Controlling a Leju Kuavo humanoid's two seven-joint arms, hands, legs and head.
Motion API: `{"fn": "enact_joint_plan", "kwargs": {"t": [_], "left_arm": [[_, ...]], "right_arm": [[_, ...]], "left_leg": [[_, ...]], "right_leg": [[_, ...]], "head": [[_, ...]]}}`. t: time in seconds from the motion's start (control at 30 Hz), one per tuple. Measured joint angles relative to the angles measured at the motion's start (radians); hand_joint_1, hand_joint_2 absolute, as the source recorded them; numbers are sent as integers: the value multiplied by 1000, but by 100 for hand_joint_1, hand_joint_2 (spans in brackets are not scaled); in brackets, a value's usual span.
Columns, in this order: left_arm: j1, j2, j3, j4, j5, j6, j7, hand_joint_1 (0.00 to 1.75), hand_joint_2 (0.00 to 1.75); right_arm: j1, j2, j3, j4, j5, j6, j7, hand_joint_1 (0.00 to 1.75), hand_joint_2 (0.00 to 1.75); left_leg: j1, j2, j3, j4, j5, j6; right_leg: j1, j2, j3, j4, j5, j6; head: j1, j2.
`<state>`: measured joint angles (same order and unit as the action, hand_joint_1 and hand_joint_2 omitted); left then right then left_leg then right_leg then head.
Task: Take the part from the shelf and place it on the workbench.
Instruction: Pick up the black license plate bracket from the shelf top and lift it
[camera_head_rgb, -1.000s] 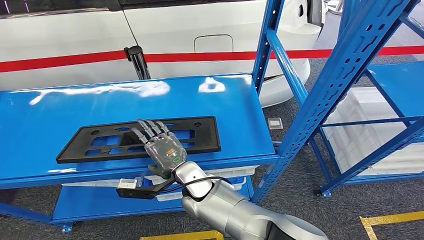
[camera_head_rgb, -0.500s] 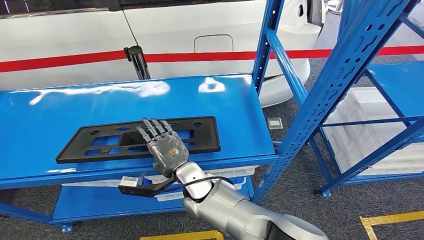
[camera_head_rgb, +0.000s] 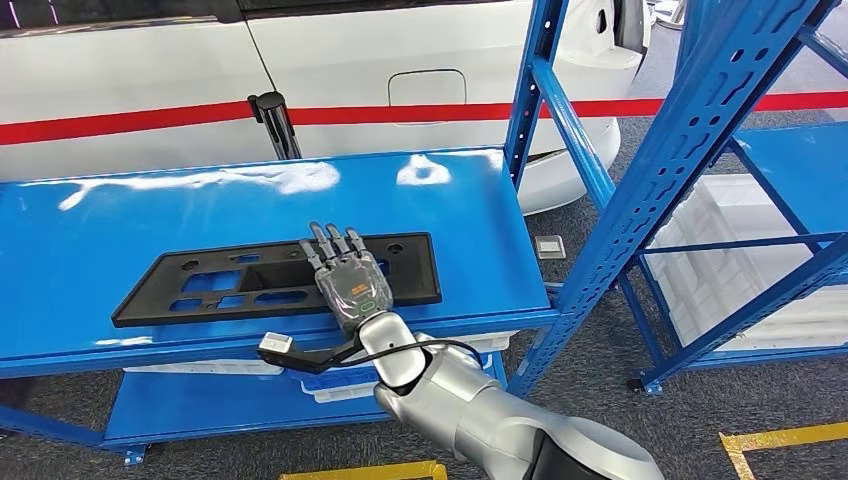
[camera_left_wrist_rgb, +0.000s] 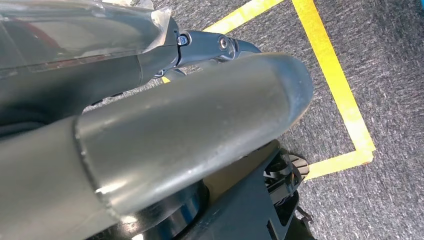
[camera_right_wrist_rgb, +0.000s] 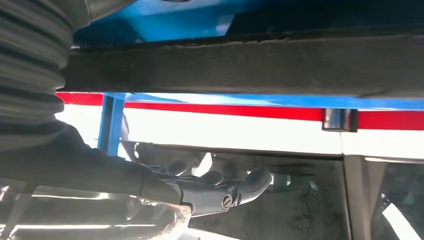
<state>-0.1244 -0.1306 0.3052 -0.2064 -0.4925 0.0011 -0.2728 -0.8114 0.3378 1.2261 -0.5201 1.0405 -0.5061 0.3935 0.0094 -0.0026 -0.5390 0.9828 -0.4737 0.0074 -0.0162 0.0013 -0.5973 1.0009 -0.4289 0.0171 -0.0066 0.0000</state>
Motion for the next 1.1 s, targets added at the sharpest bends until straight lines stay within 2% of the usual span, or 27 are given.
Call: {"fn": "enact_joint_plan", "kwargs": {"t": [0.07,0.1,0.13,0.23,0.33,0.43,0.53,0.87,1.1], "left_arm": [[0,0,0,0,0,0,0,0,0],[0,0,0,0,0,0,0,0,0],[0,0,0,0,0,0,0,0,0],[0,0,0,0,1,1,0,0,0],[0,0,0,0,4,3,-1,0,0],[0,0,1,0,9,3,-3,0,0],[1,0,1,0,10,3,-3,0,0],[1,0,3,0,11,3,-8,0,0],[2,0,4,0,11,8,-11,0,0]], "right_arm": [[-5,0,1,11,5,11,12,102,175],[-6,0,2,16,8,16,17,124,175],[-6,0,2,21,10,21,20,137,175],[-7,0,4,34,17,30,27,152,175],[-6,0,6,42,21,41,33,156,175],[-8,0,8,45,24,47,36,170,175],[-13,0,10,45,26,50,37,175,175],[-18,0,18,46,60,28,54,175,175],[-18,0,17,46,90,-48,61,175,175]], "left_leg": [[0,0,0,0,0,0],[0,0,0,0,0,0],[0,0,0,0,0,0],[0,0,0,0,0,0],[0,0,0,0,0,0],[0,0,0,0,0,0],[0,0,0,0,0,0],[0,0,0,0,0,0],[0,0,0,0,0,0]], "right_leg": [[0,0,0,0,0,0],[0,0,0,0,0,0],[0,0,0,0,0,0],[0,0,0,0,0,0],[0,0,0,0,0,0],[0,0,0,0,0,0],[0,0,0,0,0,0],[0,0,1,0,0,0],[0,0,0,0,0,0]], "head": [[0,0],[0,0],[0,0],[0,0],[0,0],[0,0],[0,0],[0,0],[0,0]]}}
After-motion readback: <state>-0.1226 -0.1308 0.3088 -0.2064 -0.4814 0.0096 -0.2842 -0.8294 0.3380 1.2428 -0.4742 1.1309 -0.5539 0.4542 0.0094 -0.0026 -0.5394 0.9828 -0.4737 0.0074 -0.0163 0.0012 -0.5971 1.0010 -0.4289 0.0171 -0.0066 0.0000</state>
